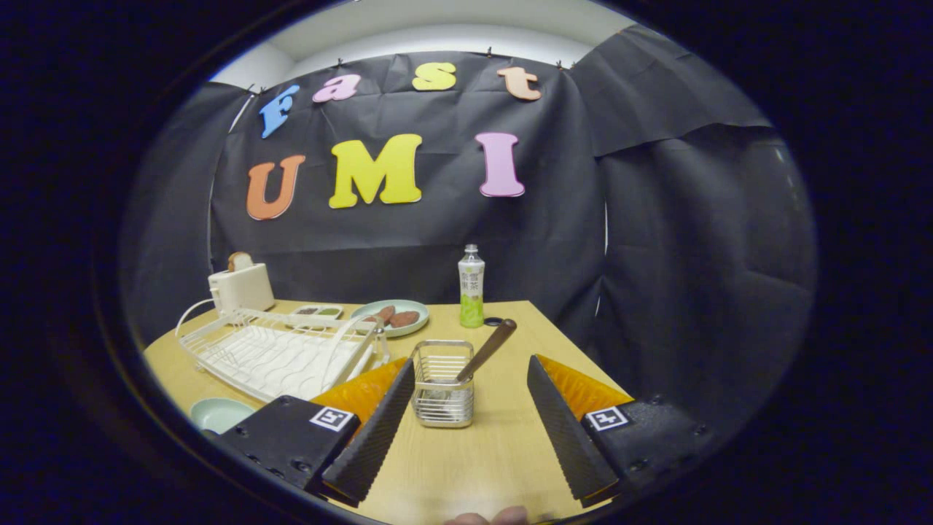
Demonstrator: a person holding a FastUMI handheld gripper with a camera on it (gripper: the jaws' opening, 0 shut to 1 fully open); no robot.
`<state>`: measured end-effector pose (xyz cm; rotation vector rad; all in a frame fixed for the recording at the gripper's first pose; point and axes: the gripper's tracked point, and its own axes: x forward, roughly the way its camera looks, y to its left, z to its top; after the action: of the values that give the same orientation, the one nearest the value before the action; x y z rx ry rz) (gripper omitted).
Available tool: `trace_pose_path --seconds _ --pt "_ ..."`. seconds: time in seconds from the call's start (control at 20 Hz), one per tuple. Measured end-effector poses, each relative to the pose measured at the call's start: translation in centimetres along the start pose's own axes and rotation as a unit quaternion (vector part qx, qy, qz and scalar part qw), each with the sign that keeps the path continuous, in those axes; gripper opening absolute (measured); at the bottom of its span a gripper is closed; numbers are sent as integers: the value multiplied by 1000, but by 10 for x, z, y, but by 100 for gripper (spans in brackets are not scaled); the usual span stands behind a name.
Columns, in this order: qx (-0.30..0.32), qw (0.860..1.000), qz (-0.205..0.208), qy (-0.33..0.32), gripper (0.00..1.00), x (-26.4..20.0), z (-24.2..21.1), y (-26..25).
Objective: Take the plate from the dish rack, then take the spoon from the basket and place it into the plate.
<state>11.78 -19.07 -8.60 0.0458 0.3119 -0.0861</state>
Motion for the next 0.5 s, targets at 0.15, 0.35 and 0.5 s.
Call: trace_pose_path --seconds 0.15,0.35,0.5 --pt "16 1000 5 4 100 30 2 -5" --pt "25 1000 17 5 100 57 7 -2" --pt "17 1000 18 10 99 72 8 4"
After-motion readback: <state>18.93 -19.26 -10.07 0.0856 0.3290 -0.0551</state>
